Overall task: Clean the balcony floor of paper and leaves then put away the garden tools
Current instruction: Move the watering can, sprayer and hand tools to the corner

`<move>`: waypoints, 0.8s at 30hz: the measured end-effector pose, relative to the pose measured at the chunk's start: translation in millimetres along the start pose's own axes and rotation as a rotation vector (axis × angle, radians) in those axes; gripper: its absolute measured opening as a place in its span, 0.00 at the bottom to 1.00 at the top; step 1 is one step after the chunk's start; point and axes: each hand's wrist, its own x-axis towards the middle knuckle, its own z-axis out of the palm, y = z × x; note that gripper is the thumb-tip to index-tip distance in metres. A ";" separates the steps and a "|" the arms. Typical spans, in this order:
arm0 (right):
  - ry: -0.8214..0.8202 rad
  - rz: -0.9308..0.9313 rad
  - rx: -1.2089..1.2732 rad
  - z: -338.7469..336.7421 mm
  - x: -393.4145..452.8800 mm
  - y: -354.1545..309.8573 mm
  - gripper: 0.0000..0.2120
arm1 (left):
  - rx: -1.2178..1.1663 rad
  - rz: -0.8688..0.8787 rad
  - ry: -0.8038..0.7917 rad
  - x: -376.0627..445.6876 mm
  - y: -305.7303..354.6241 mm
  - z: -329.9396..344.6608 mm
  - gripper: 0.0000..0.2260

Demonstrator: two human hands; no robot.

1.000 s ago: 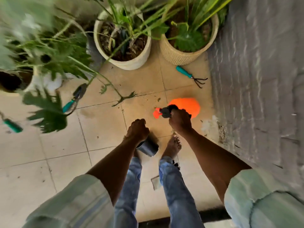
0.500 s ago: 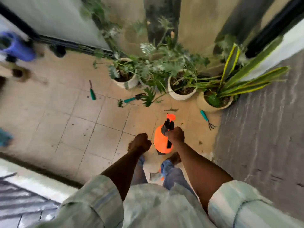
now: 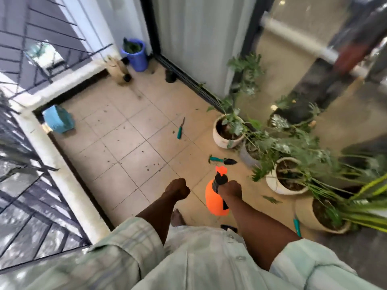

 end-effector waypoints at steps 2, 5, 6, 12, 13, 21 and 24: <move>-0.008 -0.083 -0.062 16.1 -6.3 -41.9 0.19 | -0.015 -0.040 0.015 3.1 -35.1 -22.6 0.15; -0.024 -0.200 -0.117 42.3 -18.5 -95.4 0.20 | -0.068 -0.125 0.053 2.3 -79.3 -52.9 0.14; -0.022 -0.239 -0.146 51.3 -23.4 -114.4 0.21 | -0.088 -0.159 0.073 2.8 -94.2 -62.4 0.15; 0.007 -0.462 -0.291 92.8 -34.7 -215.9 0.21 | -0.177 -0.306 0.126 8.6 -149.8 -105.0 0.14; 0.010 -0.482 -0.270 99.9 -33.0 -229.9 0.21 | -0.187 -0.317 0.126 13.5 -156.5 -112.1 0.14; -0.048 -0.548 -0.274 149.7 15.7 -366.3 0.24 | -0.236 -0.393 0.167 105.3 -208.2 -207.8 0.14; -0.082 -0.588 -0.341 153.2 42.5 -444.0 0.23 | -0.251 -0.428 0.183 150.7 -222.1 -260.3 0.13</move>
